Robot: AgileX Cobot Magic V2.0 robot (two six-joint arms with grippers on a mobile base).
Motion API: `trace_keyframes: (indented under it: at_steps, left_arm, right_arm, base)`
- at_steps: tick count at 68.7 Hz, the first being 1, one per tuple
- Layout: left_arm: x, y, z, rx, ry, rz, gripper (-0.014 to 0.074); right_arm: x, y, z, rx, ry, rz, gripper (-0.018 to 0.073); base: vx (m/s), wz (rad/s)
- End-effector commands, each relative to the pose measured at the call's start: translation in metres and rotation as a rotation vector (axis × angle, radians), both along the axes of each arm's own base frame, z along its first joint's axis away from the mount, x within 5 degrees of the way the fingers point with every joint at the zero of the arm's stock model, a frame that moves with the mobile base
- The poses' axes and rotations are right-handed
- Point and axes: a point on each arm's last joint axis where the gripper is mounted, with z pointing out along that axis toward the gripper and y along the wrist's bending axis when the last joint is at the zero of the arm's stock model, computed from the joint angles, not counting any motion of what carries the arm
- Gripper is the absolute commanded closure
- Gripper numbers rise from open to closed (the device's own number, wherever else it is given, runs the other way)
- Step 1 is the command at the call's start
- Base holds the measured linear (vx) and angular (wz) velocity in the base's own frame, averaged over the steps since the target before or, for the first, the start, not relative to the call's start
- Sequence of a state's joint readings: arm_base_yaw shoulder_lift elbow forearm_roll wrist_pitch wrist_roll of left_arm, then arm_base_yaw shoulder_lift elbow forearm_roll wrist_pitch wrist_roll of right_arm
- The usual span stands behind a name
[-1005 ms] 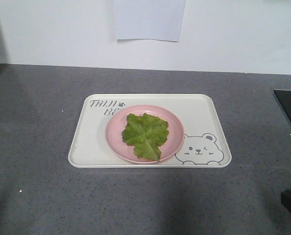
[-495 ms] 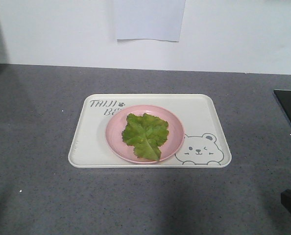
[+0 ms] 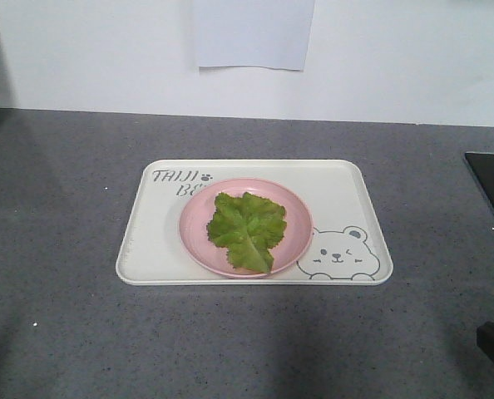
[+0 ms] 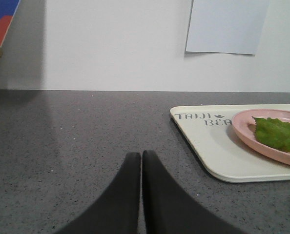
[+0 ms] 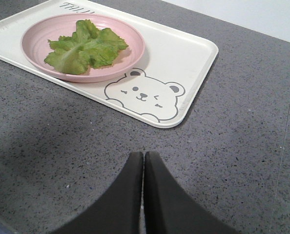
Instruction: Transfer vegetables to tray and serve
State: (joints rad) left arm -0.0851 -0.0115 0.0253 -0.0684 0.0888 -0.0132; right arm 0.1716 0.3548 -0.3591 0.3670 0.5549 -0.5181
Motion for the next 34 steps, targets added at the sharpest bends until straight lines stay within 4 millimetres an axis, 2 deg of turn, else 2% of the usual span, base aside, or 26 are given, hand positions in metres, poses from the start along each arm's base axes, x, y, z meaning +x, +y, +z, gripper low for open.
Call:
trace_keyframes:
  at_steps: [1, 12, 22, 34]
  left_arm:
    - [0.000, 0.000, -0.002, -0.013, -0.054, 0.006, 0.0602]
    - [0.000, 0.000, -0.002, -0.013, -0.054, 0.006, 0.0602]
    - [0.000, 0.000, -0.002, -0.013, -0.054, 0.006, 0.0602]
    - [0.000, 0.000, -0.002, -0.013, -0.054, 0.006, 0.0602]
  right_arm:
    - [0.003, 0.000, 0.012, 0.013, -0.063, -0.011, 0.0565]
    - [0.003, -0.004, 0.005, -0.001, -0.110, -0.040, 0.0565]
    - [-0.005, -0.011, -0.015, 0.064, -0.210, -0.126, 0.0565]
    - [-0.016, -0.020, -0.041, 0.171, -0.237, -0.238, 0.0565]
  base:
    - [0.00, 0.00]
    - [0.00, 0.00]
    - [0.00, 0.00]
    - [0.00, 0.00]
